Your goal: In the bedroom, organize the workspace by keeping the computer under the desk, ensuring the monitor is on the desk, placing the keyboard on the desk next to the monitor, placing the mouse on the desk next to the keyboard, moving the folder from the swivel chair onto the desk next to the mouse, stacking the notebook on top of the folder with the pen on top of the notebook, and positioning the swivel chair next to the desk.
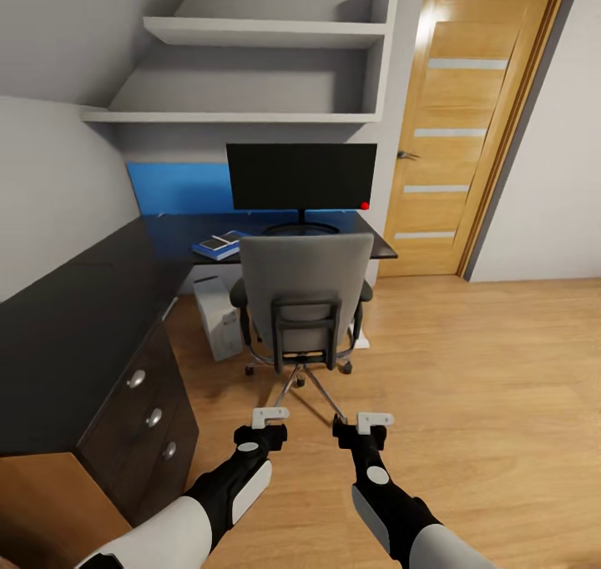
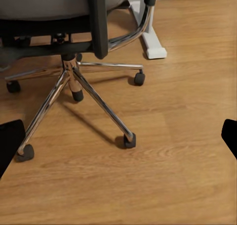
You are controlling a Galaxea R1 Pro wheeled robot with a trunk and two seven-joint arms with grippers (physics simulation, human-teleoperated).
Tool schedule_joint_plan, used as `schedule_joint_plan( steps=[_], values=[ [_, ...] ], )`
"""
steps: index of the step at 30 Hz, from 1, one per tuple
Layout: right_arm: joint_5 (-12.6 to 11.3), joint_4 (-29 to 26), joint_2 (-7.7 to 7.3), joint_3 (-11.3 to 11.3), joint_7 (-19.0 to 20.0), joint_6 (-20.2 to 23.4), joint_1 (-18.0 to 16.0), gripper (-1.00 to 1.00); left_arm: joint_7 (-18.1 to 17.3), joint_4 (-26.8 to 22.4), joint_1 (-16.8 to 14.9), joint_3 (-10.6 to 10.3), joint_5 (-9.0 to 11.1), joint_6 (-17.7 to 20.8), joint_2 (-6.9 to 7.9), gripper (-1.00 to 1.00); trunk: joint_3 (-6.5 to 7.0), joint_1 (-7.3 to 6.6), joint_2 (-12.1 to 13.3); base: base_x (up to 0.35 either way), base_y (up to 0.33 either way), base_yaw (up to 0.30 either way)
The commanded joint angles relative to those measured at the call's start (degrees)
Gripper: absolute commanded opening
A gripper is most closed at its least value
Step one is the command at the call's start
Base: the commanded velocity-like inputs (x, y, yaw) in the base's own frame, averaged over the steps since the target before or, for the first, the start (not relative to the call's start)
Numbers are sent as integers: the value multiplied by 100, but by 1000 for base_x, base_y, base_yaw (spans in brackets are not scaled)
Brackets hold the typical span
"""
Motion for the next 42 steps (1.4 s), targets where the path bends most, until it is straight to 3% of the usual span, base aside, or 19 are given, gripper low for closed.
schedule_joint_plan(
  steps=[1,12,16,21,24,27,31,32,34,42],
  values=[
    [-59,4,-4,48,-35,-28,-6,100,44,-4,-5,-24,4,27,0,100,13,-23,39,-1,0,0],
    [-64,13,-28,23,-37,-36,-6,100,62,59,-5,19,26,22,0,100,211,-265,480,0,0,0],
    [-75,417,-99,10,-35,-115,-6,100,24,732,-5,18,150,8,25,100,282,-353,641,0,0,0],
    [-80,1311,-168,14,-36,-873,-6,100,15,1592,-5,1,390,-124,19,100,372,-462,841,0,0,0],
    [-87,1999,-158,23,-37,-1452,-4,100,10,2059,-5,-6,437,-461,11,100,426,-528,961,0,0,0],
    [-86,2311,-156,23,-37,-1802,37,100,12,2226,57,-2,451,-777,15,100,480,-594,1082,0,0,0],
    [-89,2453,-174,17,-27,-2010,300,100,11,2302,379,2,458,-1080,36,100,552,-682,1242,0,0,0],
    [-92,2493,-184,16,-8,-2082,555,100,7,2323,672,0,455,-1272,73,100,570,-704,1282,0,0,0],
    [-91,2505,-187,19,-1,-2143,699,100,5,2328,882,-3,454,-1458,106,100,606,-748,1363,0,0,0],
    [-89,2517,-195,14,6,-2351,990,100,4,2332,1568,-5,452,-2277,193,100,749,-924,1683,0,0,0]
  ],
)
